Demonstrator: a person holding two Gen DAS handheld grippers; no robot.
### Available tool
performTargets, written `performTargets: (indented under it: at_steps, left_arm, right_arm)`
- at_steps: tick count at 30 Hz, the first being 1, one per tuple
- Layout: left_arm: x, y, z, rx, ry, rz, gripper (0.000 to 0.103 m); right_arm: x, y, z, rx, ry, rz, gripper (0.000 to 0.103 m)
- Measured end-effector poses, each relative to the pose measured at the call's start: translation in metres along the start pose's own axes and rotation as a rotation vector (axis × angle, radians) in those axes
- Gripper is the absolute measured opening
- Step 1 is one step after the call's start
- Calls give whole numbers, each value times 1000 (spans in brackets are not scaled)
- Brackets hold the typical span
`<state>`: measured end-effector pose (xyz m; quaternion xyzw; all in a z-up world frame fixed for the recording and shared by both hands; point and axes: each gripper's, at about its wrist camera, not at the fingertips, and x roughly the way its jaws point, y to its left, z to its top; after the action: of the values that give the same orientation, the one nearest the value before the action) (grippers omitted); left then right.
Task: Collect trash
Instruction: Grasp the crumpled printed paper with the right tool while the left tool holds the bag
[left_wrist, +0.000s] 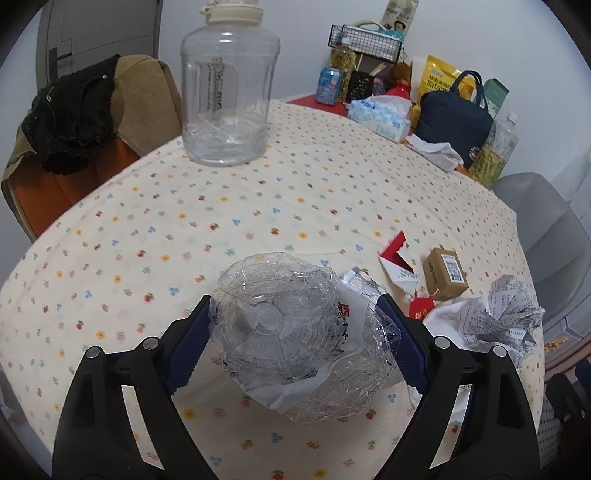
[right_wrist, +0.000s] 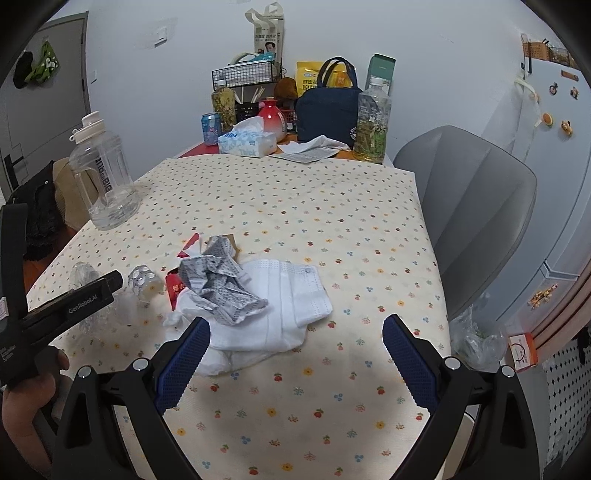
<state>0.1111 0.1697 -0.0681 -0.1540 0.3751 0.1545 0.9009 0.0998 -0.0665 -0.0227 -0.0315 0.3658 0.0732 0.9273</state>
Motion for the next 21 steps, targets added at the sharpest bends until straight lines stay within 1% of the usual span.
performTargets:
  at_steps: [3,6,13,17,21]
  left_arm:
    - [-5,8,3,-7,-18,18,87]
    - [-7,18,4,-18,-28,33,87]
    - [-7,37,5,-38,-33,56,87]
    - [-6,41,4,-46,-34,63,87]
    - [-3,41,3,-45,-30,60,87]
  right_arm:
    - [2,9,4,-11,-5,17,91]
    - [6,18,6,-15,1,41,87]
    - [19,41,12,-43,10,76,82]
    - [28,50,15,-59,14,69,82]
    - [37,47,18,-54,16,42,84]
